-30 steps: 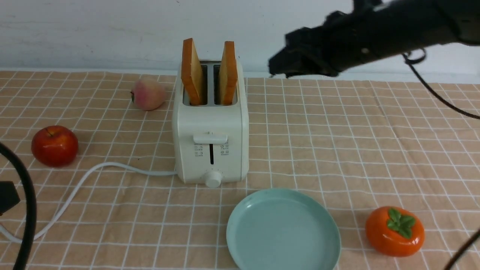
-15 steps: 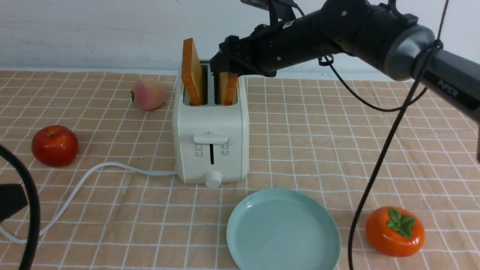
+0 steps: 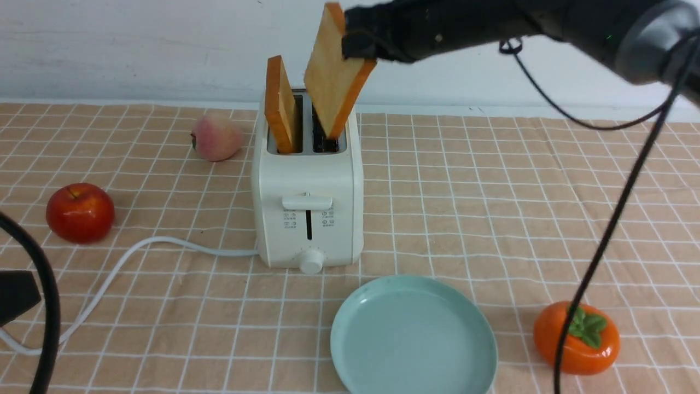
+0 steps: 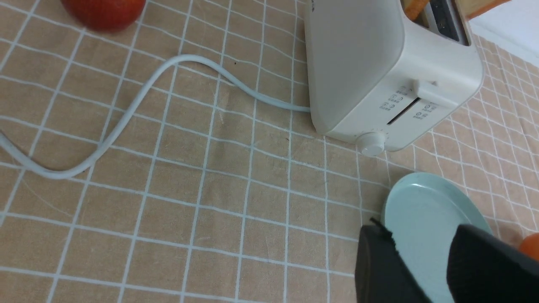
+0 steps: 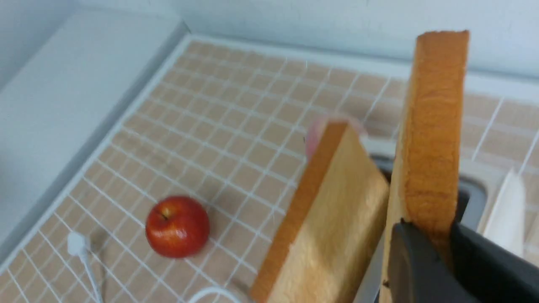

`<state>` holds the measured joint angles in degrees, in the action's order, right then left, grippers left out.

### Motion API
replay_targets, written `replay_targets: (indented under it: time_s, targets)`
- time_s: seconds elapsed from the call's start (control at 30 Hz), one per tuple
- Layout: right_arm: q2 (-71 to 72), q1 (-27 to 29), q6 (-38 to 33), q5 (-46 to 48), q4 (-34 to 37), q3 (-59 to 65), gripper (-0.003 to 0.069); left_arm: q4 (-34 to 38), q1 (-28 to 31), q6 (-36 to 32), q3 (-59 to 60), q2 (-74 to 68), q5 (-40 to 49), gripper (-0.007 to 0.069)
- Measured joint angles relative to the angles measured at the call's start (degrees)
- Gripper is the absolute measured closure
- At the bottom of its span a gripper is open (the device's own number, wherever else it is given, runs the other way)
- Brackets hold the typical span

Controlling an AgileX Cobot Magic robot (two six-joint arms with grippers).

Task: Take toasted bread from bread machine on light coffee tablecloth place on plate.
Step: 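Place the held slice of bread on top of the slice on the plate with the right gripper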

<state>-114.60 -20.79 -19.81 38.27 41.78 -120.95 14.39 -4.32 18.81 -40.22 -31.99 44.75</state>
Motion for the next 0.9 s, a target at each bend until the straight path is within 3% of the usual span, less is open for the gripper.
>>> replay_targets:
  time_s: [0.13,0.23,0.4,0.5,0.67,0.7,0.9]
  targets:
    - [5.86,2.43,0.00,2.04,-1.47,-2.15,0.0596,-0.42,0.00,0.00,0.00,0.00,-0.05,0.0386]
    - [12.06,7.20,1.64,9.78,-8.43,-2.97,0.0596,-0.42,0.00,0.00,0.00,0.00,-0.05,0.0386]
    - [15.07,15.14,11.30,27.76,-20.91,-2.29,0.0596,-0.52,0.00,0.00,0.00,0.00,0.07,0.0386]
    - [15.07,18.53,12.83,32.58,-22.57,3.48,0.0596,-0.58,0.00,0.00,0.00,0.00,0.31,0.0386]
    - [14.94,18.75,6.39,33.21,-9.29,18.72,0.0596,-0.58,0.00,0.00,0.00,0.00,0.50,0.0386]
    - [14.42,18.63,2.37,33.21,-0.76,24.78,0.0596,-0.51,0.00,0.00,0.00,0.00,0.78,0.0386]
    - [12.61,17.35,-13.51,31.58,18.88,40.68,0.0596,0.71,0.00,0.00,0.00,0.00,1.33,0.0386]
